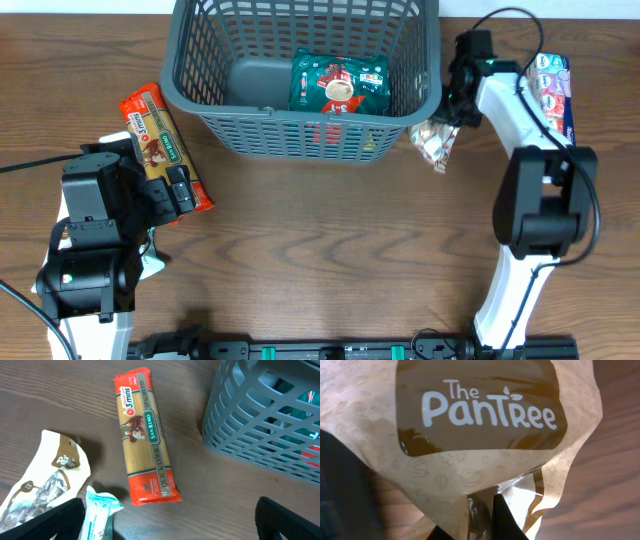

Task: Pack container
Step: 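Carry the Pantree bag into the basket and release it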

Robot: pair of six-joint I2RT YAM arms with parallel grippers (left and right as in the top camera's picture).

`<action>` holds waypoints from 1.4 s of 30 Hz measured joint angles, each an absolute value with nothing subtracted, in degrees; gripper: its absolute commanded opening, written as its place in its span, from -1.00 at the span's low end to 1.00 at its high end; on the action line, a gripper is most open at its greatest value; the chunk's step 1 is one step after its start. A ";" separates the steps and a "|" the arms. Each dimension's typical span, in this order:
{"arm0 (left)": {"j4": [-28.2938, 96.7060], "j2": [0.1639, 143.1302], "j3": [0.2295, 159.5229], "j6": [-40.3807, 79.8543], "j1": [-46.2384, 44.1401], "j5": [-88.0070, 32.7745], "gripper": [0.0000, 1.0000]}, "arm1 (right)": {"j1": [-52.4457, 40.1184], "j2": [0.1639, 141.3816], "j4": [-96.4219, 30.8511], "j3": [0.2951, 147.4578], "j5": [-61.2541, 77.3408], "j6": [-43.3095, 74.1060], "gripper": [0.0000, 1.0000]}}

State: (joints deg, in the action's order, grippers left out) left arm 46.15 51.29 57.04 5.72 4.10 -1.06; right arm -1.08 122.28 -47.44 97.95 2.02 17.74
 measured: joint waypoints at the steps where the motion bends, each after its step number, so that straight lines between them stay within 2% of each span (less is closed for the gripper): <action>1: 46.13 51.29 57.04 5.69 4.10 -1.06 0.97 | -0.99 120.57 -47.55 98.74 1.13 17.72 -0.98; 10: 46.15 51.29 57.04 5.69 4.10 -1.06 0.97 | -0.49 99.63 -45.60 109.62 -8.23 15.09 -0.97; 18: 46.13 51.29 57.04 5.69 4.10 -1.06 0.97 | -5.45 89.54 -43.88 112.55 7.03 -6.48 -0.98; 22: 46.13 51.29 57.04 5.72 4.10 -1.06 0.97 | -11.14 91.15 -46.94 112.40 16.71 -17.72 -0.98; 26: 46.13 51.29 57.04 5.72 4.10 -1.06 0.97 | -16.86 95.07 -47.75 112.22 20.78 -25.78 -0.98; 31: 46.13 51.29 57.04 5.72 4.10 -1.06 0.97 | -20.34 100.33 -48.42 112.05 21.58 -29.74 -0.98; 42: 46.13 51.29 57.04 5.69 4.10 -1.06 0.97 | -20.45 112.88 -54.72 111.90 22.33 -35.55 -0.93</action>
